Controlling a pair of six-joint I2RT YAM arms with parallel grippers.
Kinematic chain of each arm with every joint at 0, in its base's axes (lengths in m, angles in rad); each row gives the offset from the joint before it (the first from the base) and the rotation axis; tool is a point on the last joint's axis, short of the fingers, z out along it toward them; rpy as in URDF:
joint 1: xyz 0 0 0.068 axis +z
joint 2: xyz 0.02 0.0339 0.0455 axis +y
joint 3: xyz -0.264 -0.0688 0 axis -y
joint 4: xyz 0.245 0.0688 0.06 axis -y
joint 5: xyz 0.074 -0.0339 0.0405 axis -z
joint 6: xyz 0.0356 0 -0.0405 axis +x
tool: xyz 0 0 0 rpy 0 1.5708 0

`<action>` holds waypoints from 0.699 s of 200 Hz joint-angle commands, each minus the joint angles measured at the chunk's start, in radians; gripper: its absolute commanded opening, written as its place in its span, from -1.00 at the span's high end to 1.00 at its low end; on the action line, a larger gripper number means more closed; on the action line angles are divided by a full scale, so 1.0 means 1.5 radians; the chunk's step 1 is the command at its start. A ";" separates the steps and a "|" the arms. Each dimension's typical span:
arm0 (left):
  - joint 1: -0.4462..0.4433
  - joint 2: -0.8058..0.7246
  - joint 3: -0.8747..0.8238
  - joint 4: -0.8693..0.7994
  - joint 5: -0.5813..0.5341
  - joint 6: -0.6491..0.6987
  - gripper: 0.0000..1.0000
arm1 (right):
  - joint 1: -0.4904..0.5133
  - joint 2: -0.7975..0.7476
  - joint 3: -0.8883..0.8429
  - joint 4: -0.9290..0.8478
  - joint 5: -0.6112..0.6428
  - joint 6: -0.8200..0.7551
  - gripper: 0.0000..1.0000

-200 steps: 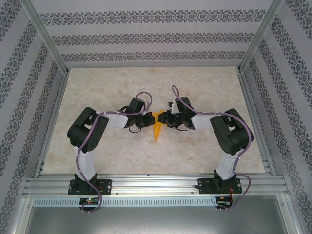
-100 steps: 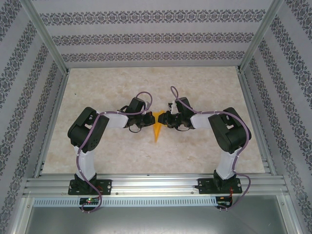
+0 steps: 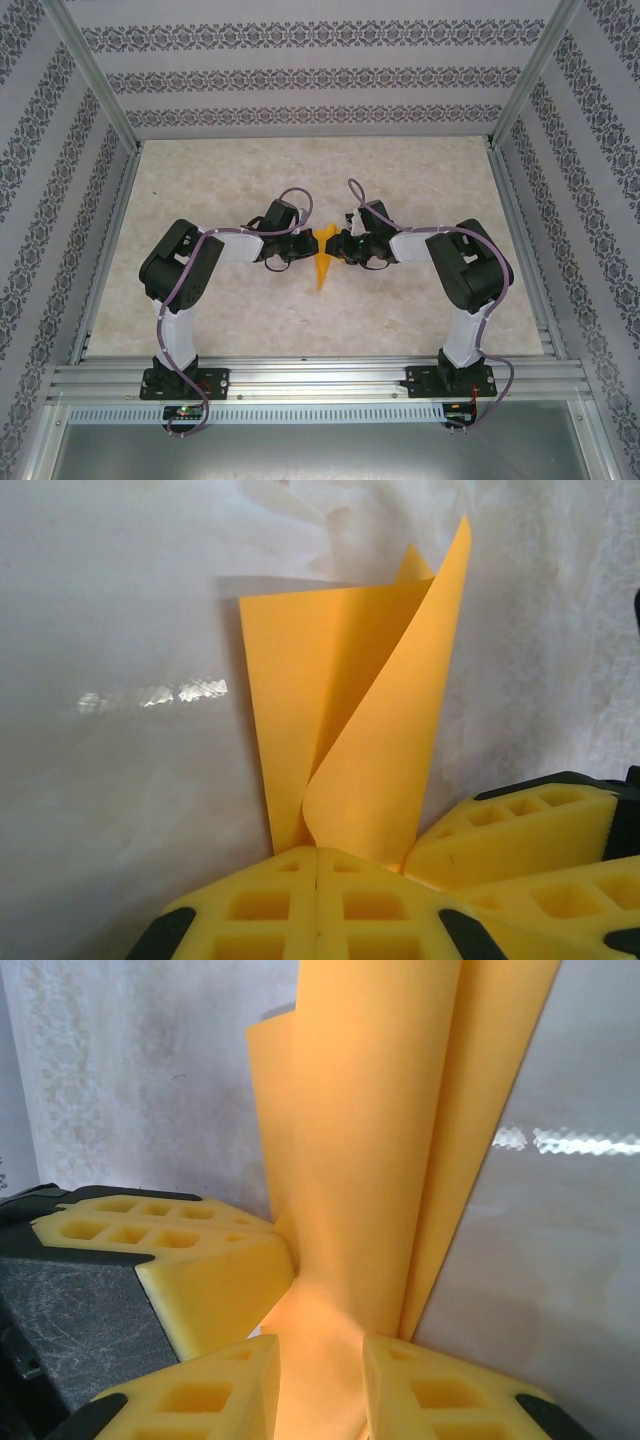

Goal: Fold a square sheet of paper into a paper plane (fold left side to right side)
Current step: Fold the wing for the fifth time at the center of the table.

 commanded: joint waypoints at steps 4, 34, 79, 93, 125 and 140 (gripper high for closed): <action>0.007 0.015 0.017 -0.007 -0.014 0.011 1.00 | 0.005 0.011 0.016 -0.021 0.020 -0.022 0.42; 0.008 0.009 0.019 -0.009 -0.011 0.011 0.99 | 0.008 0.020 0.026 -0.050 0.029 -0.025 0.42; 0.010 -0.004 0.020 -0.012 -0.006 0.013 0.89 | 0.016 0.035 0.040 -0.085 0.041 -0.028 0.41; 0.012 -0.010 0.018 -0.013 -0.007 0.012 0.75 | 0.016 0.038 0.045 -0.105 0.051 -0.031 0.41; 0.026 -0.045 -0.003 -0.022 -0.014 0.012 0.51 | 0.017 0.042 0.047 -0.131 0.066 -0.033 0.42; 0.035 -0.070 -0.018 -0.027 -0.017 0.012 0.41 | 0.017 0.045 0.048 -0.135 0.068 -0.031 0.42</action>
